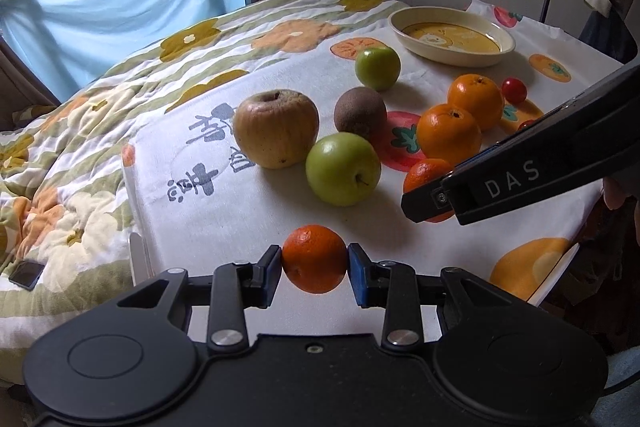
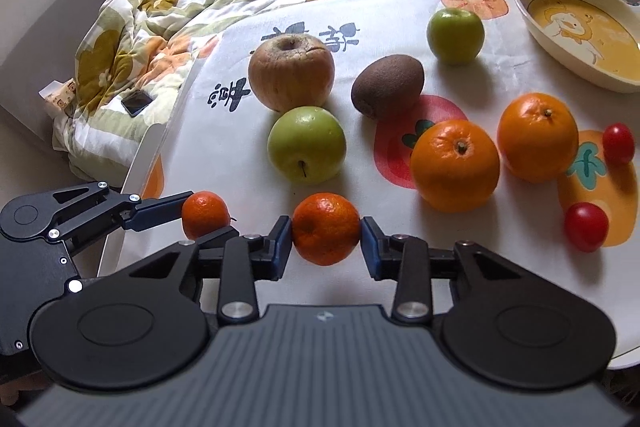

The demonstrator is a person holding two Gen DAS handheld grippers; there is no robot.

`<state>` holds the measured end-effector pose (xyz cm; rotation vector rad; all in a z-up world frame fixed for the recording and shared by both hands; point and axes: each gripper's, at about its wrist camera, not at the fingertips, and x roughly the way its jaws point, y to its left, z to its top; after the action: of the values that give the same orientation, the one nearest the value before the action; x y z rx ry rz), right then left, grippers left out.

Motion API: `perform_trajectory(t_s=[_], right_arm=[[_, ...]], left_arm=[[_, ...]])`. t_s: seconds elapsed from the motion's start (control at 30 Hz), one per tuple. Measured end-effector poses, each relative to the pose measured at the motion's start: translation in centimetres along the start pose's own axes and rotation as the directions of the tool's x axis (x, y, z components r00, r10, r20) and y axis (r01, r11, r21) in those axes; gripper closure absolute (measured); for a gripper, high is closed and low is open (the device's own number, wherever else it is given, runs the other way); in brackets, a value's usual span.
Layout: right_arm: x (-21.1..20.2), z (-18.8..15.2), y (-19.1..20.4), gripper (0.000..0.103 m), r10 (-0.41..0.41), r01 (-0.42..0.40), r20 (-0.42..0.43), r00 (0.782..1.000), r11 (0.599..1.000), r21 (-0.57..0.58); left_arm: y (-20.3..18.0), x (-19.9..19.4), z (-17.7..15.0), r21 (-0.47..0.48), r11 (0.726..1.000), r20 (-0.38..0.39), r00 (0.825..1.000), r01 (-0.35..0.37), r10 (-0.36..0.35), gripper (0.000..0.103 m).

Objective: Organize fruits
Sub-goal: 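Carry the mandarin into the cream bowl with the left tool while the right tool carries its mandarin there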

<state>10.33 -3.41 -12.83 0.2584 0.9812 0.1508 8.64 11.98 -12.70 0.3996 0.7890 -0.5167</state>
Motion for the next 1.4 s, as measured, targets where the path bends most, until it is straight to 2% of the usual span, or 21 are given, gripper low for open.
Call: perform_trajectory(t_s=[0.23,0.43,0.63,0.83,1.07,1.4], right_arm=[[-4.9,2.4,-4.5,0.051,-0.04,0.04,0.069,0.997,0.999,-0.006],[-8.5,4.7,-11.4,0.051,-0.082,0.085,0.111,0.99,0.996,-0.023],[-10.7,7.9,-18.1,0.051,-0.086,0.092,0.131,0.988,0.995,-0.044],[-10.3,11.1,-23.9,0.051,-0.08,0.09,0.142,0.987,0.993,-0.072],[-7.4,14.9,-29.8,0.051,-0.065,0.073,0.135,0.989,0.996,-0.059],[-2.5,18.8,-34.4,0.051,-0.06,0.064,0.104,0.993,0.997,-0.033]], left_arm=[[-1.2,-1.9,4.0,-0.048,0.999,0.044,0.999,-0.018,0.02,0.064],[-3.8,-2.3,8.6,-0.112,0.993,0.077,0.996,-0.044,0.052,0.064],[-7.2,-0.7,14.5,-0.164,0.985,0.091,0.993,-0.055,0.07,0.064],[-10.4,3.5,20.4,-0.167,0.983,0.091,0.991,-0.082,0.098,0.064],[-13.4,11.1,26.0,-0.125,0.987,0.048,0.993,-0.1,0.106,0.064],[-15.2,21.3,29.7,-0.076,0.992,-0.053,0.994,-0.099,0.095,0.064]])
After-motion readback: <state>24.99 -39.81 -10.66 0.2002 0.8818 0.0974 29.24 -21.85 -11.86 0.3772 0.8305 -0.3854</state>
